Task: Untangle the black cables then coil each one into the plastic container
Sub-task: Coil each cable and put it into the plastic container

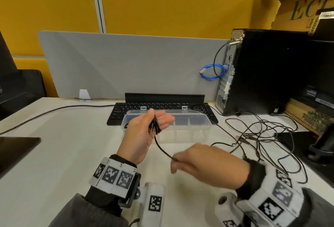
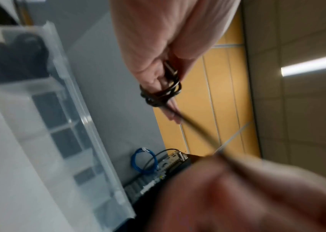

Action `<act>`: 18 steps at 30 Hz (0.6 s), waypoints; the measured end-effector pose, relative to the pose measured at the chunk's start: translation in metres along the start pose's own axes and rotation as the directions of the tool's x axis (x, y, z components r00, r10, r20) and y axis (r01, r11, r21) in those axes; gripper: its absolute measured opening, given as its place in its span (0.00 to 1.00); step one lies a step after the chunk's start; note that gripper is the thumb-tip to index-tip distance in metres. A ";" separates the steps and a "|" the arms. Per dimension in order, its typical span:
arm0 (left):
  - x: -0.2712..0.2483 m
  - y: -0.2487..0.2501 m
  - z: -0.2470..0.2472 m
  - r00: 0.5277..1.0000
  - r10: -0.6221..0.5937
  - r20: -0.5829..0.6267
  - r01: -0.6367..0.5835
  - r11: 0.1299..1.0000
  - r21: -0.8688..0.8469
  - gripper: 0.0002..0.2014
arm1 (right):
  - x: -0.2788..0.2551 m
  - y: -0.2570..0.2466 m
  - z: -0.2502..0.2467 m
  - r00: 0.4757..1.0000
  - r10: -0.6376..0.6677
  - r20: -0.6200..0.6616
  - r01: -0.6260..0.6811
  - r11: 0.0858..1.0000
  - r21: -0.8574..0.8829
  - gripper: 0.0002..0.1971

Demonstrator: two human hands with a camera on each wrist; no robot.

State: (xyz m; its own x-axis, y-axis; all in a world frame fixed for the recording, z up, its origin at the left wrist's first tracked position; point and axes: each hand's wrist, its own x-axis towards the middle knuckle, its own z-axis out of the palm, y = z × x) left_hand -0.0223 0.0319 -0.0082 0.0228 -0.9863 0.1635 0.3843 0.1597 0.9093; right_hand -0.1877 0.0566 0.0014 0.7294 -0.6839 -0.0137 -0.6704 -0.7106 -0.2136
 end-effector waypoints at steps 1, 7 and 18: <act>-0.002 0.000 0.000 0.999 -0.039 0.011 0.038 0.994 0.105 0.20 | -0.001 0.000 -0.011 0.991 -0.018 -0.130 0.021 0.999 0.023 0.11; -0.021 0.011 0.010 0.905 -0.212 0.369 0.138 0.966 0.217 0.27 | 0.016 0.032 -0.040 0.807 0.116 -0.579 -0.021 0.986 0.168 0.13; 0.004 0.026 -0.021 0.953 0.134 -0.273 -0.265 0.809 -0.525 0.16 | -0.006 0.036 -0.008 0.994 0.101 -0.047 -0.090 0.974 0.206 0.16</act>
State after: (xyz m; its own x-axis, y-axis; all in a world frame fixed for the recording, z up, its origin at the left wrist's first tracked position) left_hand 0.0069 0.0309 0.0083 0.3256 -0.9295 0.1731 0.7895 0.3680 0.4913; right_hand -0.2177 0.0337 0.0015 0.6507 -0.7593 0.0103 -0.6904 -0.5972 -0.4083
